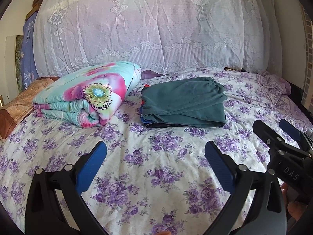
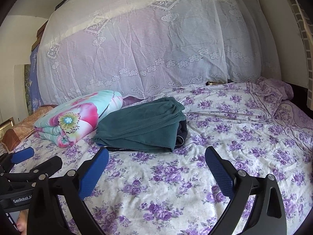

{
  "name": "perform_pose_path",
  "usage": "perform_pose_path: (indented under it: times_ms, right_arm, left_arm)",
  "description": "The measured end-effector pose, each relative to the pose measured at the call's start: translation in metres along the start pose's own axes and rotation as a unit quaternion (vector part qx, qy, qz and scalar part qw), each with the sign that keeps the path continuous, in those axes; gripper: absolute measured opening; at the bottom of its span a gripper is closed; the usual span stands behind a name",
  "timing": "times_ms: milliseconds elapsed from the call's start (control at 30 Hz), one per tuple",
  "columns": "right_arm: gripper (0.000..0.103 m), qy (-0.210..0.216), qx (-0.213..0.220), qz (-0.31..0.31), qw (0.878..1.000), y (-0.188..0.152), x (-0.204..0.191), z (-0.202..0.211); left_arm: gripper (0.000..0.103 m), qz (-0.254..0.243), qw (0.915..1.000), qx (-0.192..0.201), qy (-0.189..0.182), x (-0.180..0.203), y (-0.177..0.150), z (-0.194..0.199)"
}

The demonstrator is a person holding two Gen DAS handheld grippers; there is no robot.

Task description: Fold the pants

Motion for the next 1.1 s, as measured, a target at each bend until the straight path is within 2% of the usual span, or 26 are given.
perform_pose_path:
  times_ms: [1100]
  right_arm:
    - [0.099,0.001,0.001,-0.001,1.0,0.0011,-0.0026,0.0019]
  left_arm:
    - [0.098,0.006,0.9999,-0.009,-0.003,0.0005,-0.0016,-0.0012]
Point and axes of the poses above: each gripper's, at about its wrist camera, not at the fingertips, and z roughly against the way its jaws point, x to its right, y to its top, the point moved 1 cm from there along -z, roughly the way its jaws point
